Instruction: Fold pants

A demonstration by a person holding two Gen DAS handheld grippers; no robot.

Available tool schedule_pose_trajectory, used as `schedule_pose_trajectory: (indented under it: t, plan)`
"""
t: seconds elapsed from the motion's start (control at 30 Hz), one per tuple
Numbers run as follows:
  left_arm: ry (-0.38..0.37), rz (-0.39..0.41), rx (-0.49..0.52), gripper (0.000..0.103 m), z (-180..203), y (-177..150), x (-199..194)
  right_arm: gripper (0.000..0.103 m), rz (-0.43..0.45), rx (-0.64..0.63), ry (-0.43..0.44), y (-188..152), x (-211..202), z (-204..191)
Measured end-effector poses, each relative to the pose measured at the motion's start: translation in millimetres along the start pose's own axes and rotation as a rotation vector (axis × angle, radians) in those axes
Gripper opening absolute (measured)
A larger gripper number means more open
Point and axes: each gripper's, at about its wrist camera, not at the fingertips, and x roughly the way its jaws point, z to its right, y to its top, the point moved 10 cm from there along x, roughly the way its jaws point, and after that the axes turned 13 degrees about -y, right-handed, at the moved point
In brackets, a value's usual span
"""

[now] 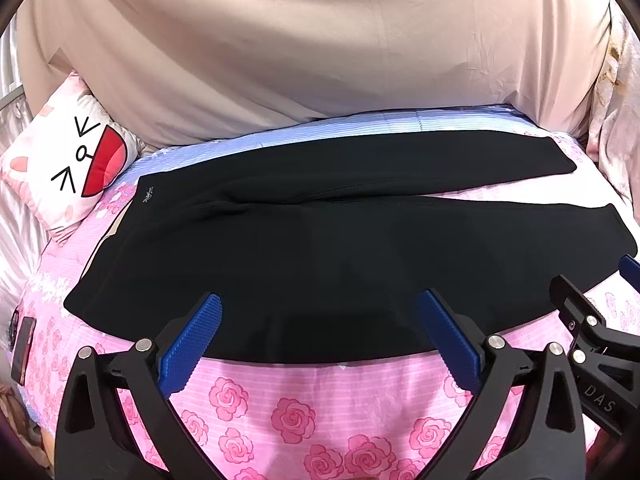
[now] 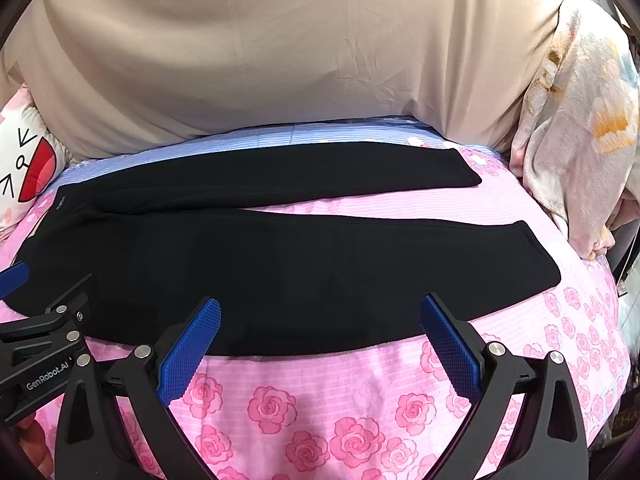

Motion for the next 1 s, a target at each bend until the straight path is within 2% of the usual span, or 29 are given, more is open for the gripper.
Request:
schedule_pose_trajectory:
  t: [1.0]
  plan:
    - [0.015, -0.016, -0.005, 0.098, -4.5, 0.8, 1.5, 0.097, -0.001, -0.01, -0.015, -1.9, -0.5, 1.1]
